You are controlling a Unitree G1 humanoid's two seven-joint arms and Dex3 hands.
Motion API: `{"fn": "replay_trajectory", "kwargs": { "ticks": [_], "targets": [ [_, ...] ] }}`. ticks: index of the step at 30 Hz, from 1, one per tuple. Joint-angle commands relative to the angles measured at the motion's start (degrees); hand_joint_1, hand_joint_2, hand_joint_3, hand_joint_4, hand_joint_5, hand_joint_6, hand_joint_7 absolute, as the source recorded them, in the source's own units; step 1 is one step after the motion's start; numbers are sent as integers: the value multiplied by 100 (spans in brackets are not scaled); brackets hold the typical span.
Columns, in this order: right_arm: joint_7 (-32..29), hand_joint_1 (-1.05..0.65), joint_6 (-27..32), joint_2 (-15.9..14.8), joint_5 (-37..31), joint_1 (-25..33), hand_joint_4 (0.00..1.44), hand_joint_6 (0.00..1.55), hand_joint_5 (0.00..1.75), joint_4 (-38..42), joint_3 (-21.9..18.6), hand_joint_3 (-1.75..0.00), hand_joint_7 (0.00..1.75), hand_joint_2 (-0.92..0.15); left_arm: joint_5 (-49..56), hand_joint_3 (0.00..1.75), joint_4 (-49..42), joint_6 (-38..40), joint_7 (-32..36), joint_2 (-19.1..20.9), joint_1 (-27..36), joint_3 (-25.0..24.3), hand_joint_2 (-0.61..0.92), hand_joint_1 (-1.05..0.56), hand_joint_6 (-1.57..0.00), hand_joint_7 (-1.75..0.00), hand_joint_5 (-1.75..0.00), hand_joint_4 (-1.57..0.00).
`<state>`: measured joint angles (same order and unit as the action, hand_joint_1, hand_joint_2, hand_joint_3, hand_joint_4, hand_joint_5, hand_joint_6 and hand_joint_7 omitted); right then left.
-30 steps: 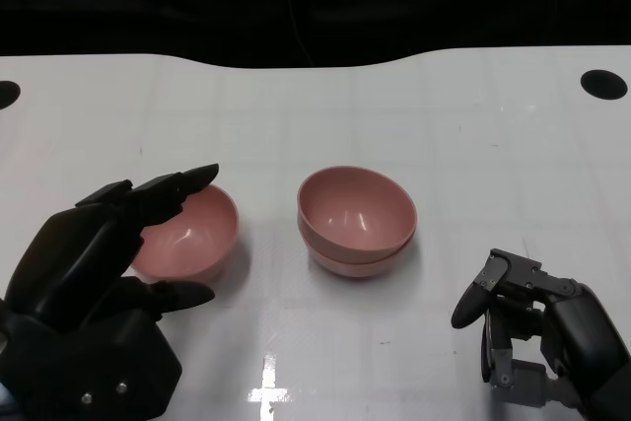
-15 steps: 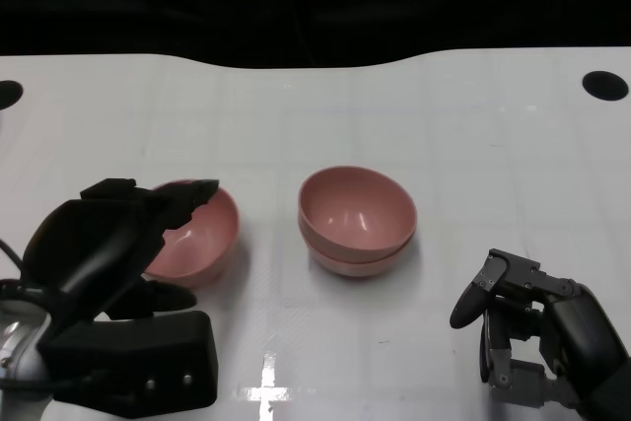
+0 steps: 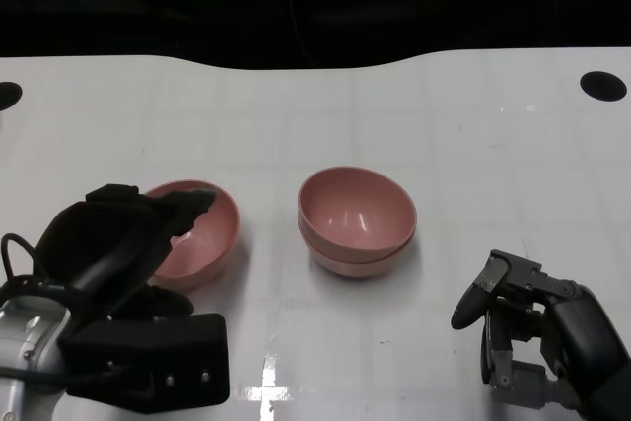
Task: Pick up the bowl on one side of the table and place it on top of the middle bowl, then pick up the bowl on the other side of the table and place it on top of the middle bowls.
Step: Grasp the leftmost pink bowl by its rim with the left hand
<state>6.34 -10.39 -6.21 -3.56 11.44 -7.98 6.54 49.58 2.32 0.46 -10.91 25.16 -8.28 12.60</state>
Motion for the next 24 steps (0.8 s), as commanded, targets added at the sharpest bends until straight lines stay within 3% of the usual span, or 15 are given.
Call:
{"fn": "replay_trajectory", "kwargs": {
  "ticks": [1,8,11,14,15,17,18,19,20,21,24],
  "targets": [
    [1,-3,-16,-15,16,9,95,79,175,-39,-60,-158,158,-30,193,6,-236,271,-371,165,-263,209,92,-67,-29,0,-38,-27],
    [-7,-3,16,5,14,25,95,79,175,-85,-48,-158,158,-30,416,4,-1190,509,-589,91,-908,744,92,-55,-43,-2,-15,-52],
    [-14,-3,4,11,4,41,95,80,175,-99,-39,-158,158,-30,395,10,-1620,463,-507,63,-1154,903,92,-50,-47,-3,-13,-58],
    [-16,-3,26,13,-7,56,95,80,175,-125,-29,-158,157,-30,251,14,-2176,44,-37,50,-1347,996,92,-41,-64,-9,-22,-81],
    [-17,-3,38,14,-11,64,95,80,175,-142,-25,-158,157,-30,164,17,-2353,-128,194,22,-1380,986,92,-36,-80,-9,-39,-88],
    [-22,-3,50,17,-21,76,95,80,175,-164,-19,-157,157,-30,-5,19,-2648,-422,583,-28,-1432,957,92,-31,-97,-6,-76,-84],
    [-23,-3,33,17,-23,76,95,80,175,-152,-19,-157,157,-30,-92,30,-2808,-609,817,-49,-1459,941,92,-26,-113,-13,-112,-84],
    [-24,-3,18,17,-23,75,95,80,175,-142,-19,-157,157,-30,-151,44,-2931,-745,984,-56,-1487,942,89,-25,-111,-38,-141,-81],
    [-26,-3,17,20,-24,74,95,80,175,-136,-18,-157,157,-30,-198,55,-3048,-900,1178,-52,-1513,947,86,-24,-102,-67,-156,-80],
    [-27,-3,19,22,-24,74,95,80,175,-132,-17,-157,156,-30,-221,63,-3130,-1003,1305,-44,-1536,958,84,-23,-86,-109,-167,-83],
    [-9,-3,46,33,20,72,94,80,175,-137,-20,-157,156,-30,-250,75,-3367,-1292,1776,-49,-1610,992,81,-24,-66,-163,-174,-88]
  ]
}}
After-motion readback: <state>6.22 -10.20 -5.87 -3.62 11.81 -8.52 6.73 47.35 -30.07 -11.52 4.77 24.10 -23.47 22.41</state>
